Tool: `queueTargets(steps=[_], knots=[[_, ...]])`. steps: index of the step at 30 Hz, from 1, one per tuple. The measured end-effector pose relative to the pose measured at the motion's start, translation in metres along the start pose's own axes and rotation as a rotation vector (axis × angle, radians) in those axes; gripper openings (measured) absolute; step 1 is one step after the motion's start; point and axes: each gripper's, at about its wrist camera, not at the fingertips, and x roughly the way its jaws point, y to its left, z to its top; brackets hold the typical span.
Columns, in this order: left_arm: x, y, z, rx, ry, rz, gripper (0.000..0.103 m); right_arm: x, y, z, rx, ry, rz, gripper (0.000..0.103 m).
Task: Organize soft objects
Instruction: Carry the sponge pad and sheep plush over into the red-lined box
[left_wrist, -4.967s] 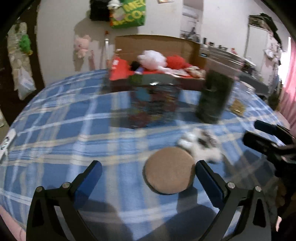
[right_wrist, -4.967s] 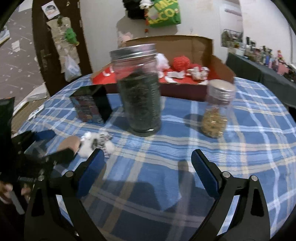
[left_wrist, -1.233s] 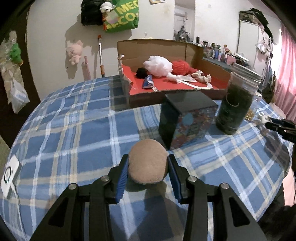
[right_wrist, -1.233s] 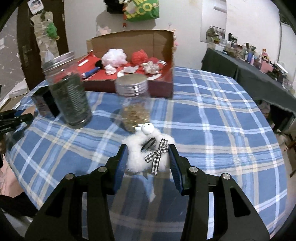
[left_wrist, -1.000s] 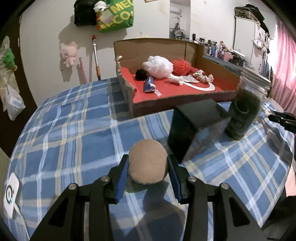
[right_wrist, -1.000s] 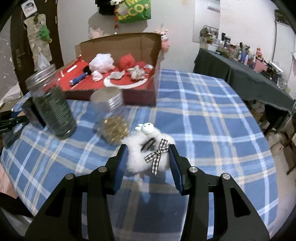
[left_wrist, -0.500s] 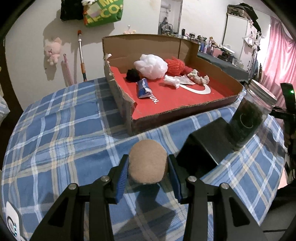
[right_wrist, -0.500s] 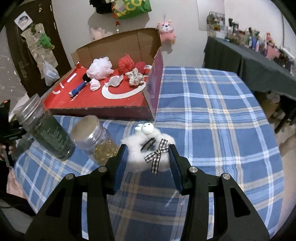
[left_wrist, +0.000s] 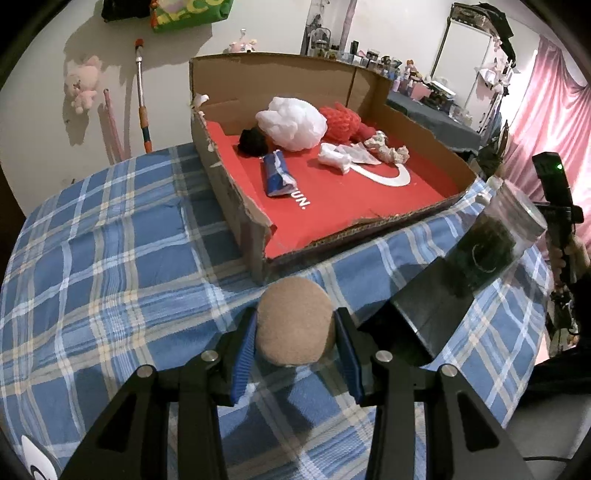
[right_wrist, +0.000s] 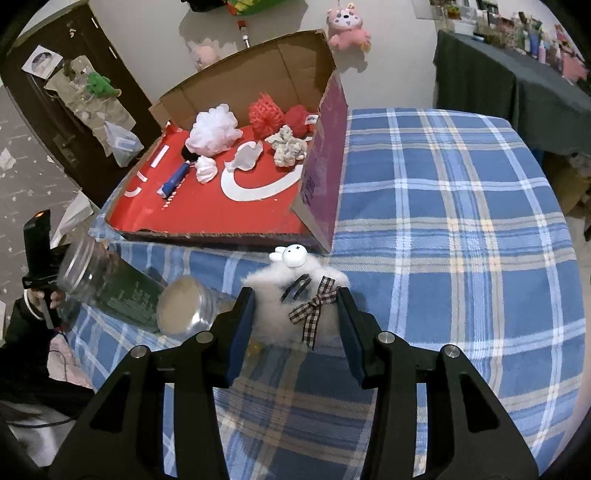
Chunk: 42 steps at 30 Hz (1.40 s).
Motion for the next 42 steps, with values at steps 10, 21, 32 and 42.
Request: queueTargets(steps=[10, 21, 32, 42], knots=[[0.000, 0.001, 0.016, 0.015, 0.025, -0.036, 0.044, 0.004, 0.007, 0.016, 0.000, 0.065, 0.056, 0.042], [0.001, -0.002, 0.028, 0.028, 0.046, -0.055, 0.044, 0.013, 0.015, 0.032, 0.009, 0.125, 0.107, 0.042], [-0.003, -0.017, 0.044, 0.066, 0.036, -0.078, 0.044, 0.018, 0.034, 0.043, -0.040, 0.142, 0.151, 0.042], [0.009, -0.052, 0.081, 0.148, 0.000, -0.099, 0.044, 0.025, 0.067, 0.066, -0.143, 0.082, 0.133, 0.042]])
